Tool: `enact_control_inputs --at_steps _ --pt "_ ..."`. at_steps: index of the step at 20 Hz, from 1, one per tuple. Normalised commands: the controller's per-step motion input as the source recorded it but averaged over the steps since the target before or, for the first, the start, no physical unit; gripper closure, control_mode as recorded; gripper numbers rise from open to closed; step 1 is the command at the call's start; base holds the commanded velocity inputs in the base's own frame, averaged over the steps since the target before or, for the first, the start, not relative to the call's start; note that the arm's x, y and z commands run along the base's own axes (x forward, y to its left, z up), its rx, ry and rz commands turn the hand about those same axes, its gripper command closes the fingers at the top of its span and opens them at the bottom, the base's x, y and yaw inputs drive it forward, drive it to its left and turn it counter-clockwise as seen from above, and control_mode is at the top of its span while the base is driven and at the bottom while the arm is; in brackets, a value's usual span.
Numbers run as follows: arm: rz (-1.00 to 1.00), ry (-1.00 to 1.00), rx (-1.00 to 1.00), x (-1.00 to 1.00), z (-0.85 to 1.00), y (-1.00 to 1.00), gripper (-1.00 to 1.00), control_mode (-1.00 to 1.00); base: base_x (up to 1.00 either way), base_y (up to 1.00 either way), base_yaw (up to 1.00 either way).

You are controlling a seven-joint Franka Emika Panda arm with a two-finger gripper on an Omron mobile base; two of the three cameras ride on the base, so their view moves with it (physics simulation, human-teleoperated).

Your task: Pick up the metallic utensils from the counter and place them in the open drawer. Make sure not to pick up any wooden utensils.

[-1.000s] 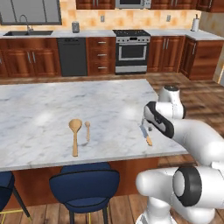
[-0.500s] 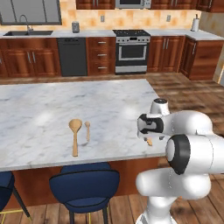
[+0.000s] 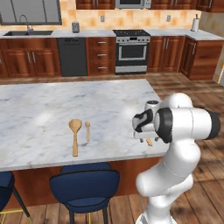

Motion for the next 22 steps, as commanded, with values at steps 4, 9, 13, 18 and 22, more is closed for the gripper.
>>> enact_control_inputs --at_steps 4,9,13,18,22 --pt "0.00 0.00 0.01 0.04 -0.21 0.00 -1.00 -1.00 0.00 0.00 0.00" --pt "0.00 0.00 0.01 0.00 -0.20 0.00 1.00 -1.00 0.00 0.00 0.00" --pt "0.00 0.00 0.00 0.00 -0.13 0.00 1.00 -1.00 0.00 0.00 0.00" --pt "-0.01 0.07 0.01 0.00 -0.06 0.03 1.00 -1.00 0.00 0.00 0.00" --pt "-0.04 0.03 0.00 -0.42 0.41 0.07 1.00 -1.00 0.00 0.00 0.00"
